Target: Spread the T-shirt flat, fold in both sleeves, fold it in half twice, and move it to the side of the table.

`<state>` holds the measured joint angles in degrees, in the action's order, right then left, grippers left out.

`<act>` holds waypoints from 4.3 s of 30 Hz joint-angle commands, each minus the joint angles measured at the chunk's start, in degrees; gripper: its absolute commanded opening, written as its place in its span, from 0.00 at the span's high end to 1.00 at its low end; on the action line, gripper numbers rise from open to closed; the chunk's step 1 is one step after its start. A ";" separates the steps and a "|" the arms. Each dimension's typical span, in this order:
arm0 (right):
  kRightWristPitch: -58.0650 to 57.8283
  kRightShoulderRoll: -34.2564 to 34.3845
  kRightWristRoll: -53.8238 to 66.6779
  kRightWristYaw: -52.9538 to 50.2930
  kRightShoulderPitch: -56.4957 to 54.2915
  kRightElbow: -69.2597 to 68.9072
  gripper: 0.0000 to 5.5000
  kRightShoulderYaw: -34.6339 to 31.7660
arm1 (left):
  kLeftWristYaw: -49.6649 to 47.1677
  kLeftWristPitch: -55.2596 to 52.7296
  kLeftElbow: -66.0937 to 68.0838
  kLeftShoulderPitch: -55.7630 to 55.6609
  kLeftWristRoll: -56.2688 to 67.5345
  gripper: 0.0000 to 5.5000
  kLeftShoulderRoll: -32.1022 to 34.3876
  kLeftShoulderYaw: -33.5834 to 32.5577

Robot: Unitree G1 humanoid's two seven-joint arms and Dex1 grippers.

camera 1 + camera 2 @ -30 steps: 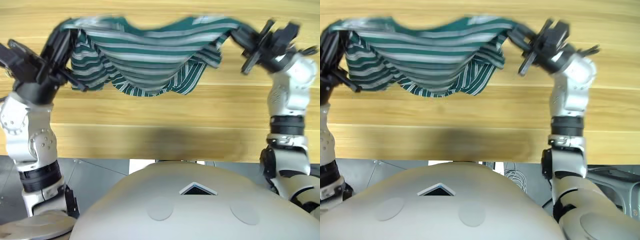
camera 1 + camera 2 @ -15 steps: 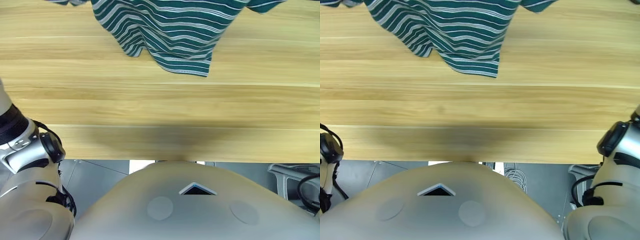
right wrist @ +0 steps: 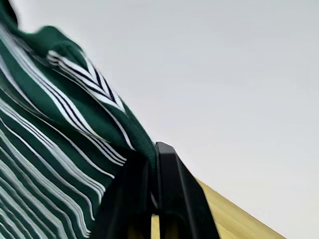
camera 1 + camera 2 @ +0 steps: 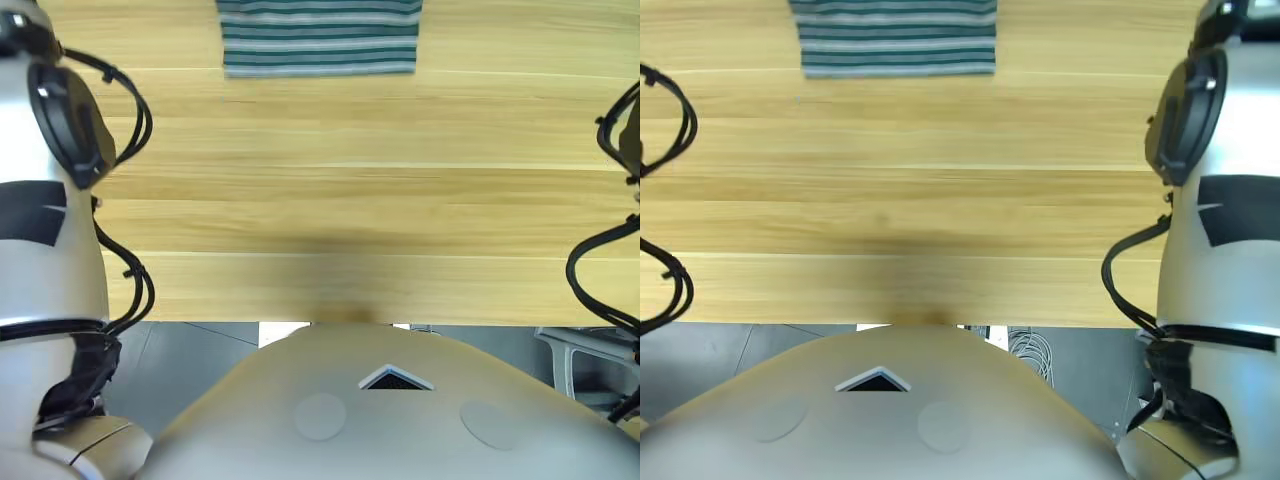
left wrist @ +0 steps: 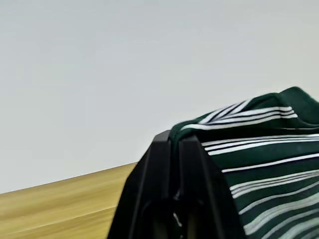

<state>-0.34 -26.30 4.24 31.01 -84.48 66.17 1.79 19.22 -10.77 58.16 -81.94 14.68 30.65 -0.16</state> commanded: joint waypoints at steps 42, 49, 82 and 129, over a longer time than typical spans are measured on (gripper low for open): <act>10.04 -18.06 0.99 55.02 85.81 -62.54 0.99 6.75 | 28.96 -22.31 -85.37 111.58 0.35 1.00 8.04 -4.94; 12.47 -19.18 -1.34 51.75 87.28 -60.17 0.99 9.78 | 30.61 -12.83 -85.30 116.06 -4.21 1.00 12.61 -0.68; 15.50 -25.78 17.01 60.76 88.23 -58.68 0.33 8.62 | 47.86 5.29 -92.95 123.25 7.88 0.18 23.52 -13.02; 6.35 -13.79 12.14 53.19 83.13 -65.41 0.99 16.86 | 13.02 21.11 -44.70 80.63 -20.91 0.02 -6.27 11.79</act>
<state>5.47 -39.81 17.47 84.61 -1.44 1.42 18.56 32.36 11.08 11.43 -1.62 -4.63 24.31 10.70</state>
